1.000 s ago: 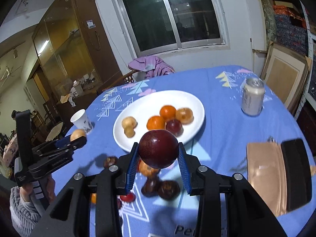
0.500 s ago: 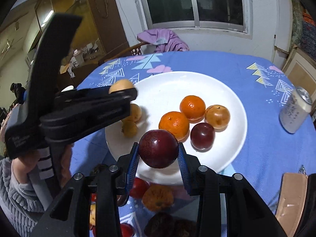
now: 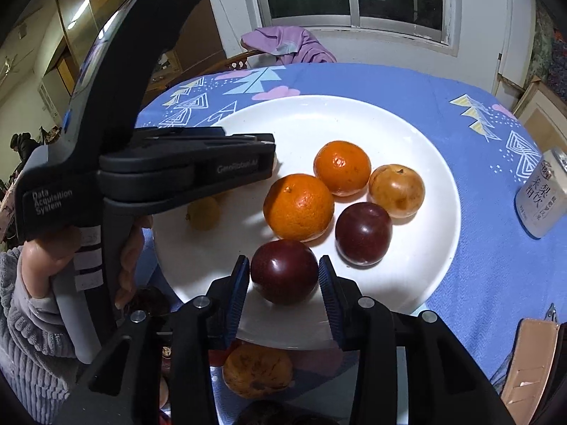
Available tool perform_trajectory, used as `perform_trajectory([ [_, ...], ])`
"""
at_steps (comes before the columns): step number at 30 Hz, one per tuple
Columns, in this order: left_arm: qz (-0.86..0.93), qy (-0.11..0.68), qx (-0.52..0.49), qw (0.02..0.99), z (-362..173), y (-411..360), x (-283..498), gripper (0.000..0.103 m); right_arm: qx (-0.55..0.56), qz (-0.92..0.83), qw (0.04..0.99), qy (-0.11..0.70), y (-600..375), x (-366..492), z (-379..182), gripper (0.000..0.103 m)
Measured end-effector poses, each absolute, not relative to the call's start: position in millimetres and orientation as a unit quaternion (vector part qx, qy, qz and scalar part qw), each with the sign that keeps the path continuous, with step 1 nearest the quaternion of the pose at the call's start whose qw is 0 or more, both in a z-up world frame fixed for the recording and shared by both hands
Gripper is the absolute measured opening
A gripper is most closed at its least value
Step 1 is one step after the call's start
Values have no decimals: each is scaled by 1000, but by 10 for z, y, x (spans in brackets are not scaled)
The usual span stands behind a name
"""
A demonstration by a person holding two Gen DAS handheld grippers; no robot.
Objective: Organize fruits
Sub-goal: 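Carry both fruits onto the white plate and open both tools, then move both open tools back to the fruit pile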
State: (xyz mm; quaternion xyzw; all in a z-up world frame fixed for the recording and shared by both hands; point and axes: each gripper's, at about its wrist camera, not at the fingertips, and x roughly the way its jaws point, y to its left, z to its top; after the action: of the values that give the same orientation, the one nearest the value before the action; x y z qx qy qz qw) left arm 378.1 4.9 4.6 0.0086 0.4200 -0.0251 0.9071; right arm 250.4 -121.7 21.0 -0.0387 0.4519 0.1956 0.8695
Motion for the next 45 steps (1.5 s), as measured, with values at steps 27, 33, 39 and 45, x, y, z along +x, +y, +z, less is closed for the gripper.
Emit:
perform_trajectory([
  [27,-9,389,-56,919,-105,792,969,88,215,100,897,374,-2812,1195,211,82],
  [33,-33,363,-8,931,-70,548,819,93,246,104,885,381,-2892,1265,157,86],
  [39,-36,378,26,925,-136,408,916,93,231,113,885,387,-2822,1252,175,86],
  [45,-39,387,43,920,-209,329,952,94,220,116,885,394,-2761,1256,155,86],
])
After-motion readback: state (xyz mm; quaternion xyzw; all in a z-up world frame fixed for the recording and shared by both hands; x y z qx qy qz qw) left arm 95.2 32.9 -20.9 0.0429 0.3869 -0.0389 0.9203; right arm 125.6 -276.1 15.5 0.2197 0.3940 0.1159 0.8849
